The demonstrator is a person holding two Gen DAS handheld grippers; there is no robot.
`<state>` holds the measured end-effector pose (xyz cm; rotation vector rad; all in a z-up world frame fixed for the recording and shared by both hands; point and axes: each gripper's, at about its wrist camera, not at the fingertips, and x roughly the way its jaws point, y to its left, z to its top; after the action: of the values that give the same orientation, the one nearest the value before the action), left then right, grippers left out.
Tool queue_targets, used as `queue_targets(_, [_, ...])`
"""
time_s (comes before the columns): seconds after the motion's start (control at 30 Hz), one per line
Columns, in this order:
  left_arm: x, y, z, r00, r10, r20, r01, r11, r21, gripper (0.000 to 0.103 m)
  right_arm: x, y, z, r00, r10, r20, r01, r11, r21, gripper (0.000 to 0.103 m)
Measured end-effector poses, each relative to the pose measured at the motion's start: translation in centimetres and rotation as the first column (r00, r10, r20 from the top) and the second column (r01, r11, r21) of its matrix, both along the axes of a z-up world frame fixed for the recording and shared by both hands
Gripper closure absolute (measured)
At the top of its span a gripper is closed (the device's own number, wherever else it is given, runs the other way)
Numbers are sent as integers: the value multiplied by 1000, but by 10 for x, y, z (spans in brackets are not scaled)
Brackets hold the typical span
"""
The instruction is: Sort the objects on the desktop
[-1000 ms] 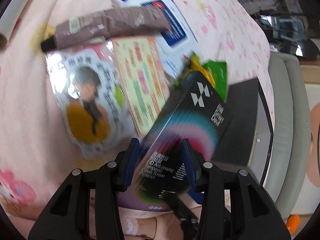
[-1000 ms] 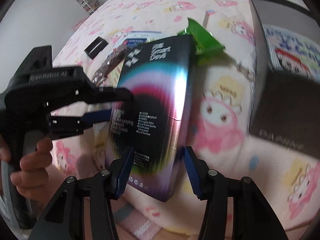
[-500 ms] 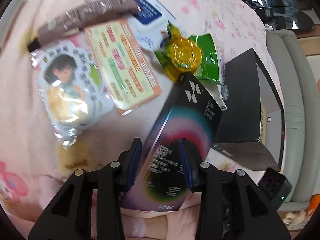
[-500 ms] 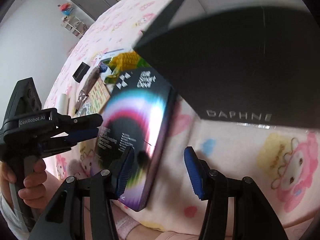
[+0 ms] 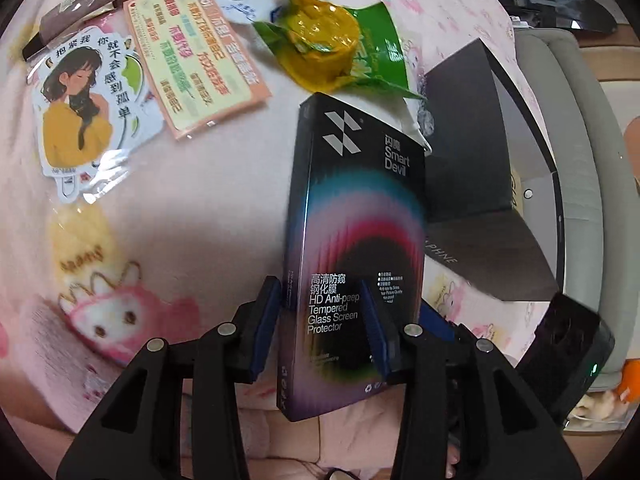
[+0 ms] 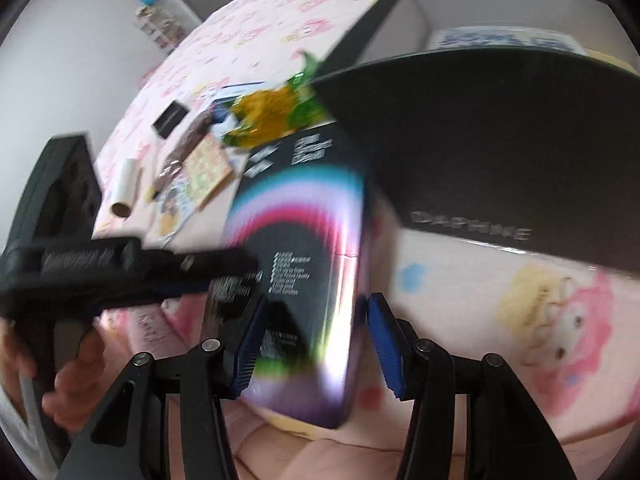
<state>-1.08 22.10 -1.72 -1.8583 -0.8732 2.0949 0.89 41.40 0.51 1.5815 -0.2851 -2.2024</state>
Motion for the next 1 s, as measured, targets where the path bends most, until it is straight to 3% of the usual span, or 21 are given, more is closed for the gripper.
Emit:
queue_targets(0.07, [-3,-2,-3,1000,26,4,-26,999,-34,62,-2,0,-7,1000,-9,24,9,1000,-1,56])
queue_targets(0.13, [-5,-4,-10,999,46,28,-45,999,-18,60,-4,-1,-13,999,-12,42,12,1000,3,55])
queue_targets(0.2, [-7,0,-17,998,29,55,-28,1000,-5,51,-3,-1,-17,999,-5,45,4,1000,10,53])
queue_targets(0.27, [-9,10,-19,998,-15,59,15,1000,-4,49,-3,-2,-18,999,-2,41,1,1000,8,50])
queue_targets(0.37, [-4,18,-8,999,-42,0,42,998,-51,45,0,-5,-15,1000,11,16,-11,1000,16,52])
queue_targets(0.43, [3,15,5,997,-16,-70,12,999,-45,54,5,-5,-7,1000,13,-10,-13,1000,19,52])
queue_targets(0.53, [12,8,24,983,49,-177,-49,999,3,55,13,-2,17,996,25,-82,-26,999,-20,52])
queue_targets(0.63, [23,4,41,972,80,-221,-71,996,49,53,21,3,44,986,32,-163,-39,998,-41,52])
queue_targets(0.83, [27,5,85,953,96,-286,-69,992,101,52,32,21,83,976,24,-216,-58,987,-151,52])
queue_targets(1.0, [15,24,123,931,62,-361,-18,992,124,59,25,29,122,966,9,-259,-76,965,-250,54])
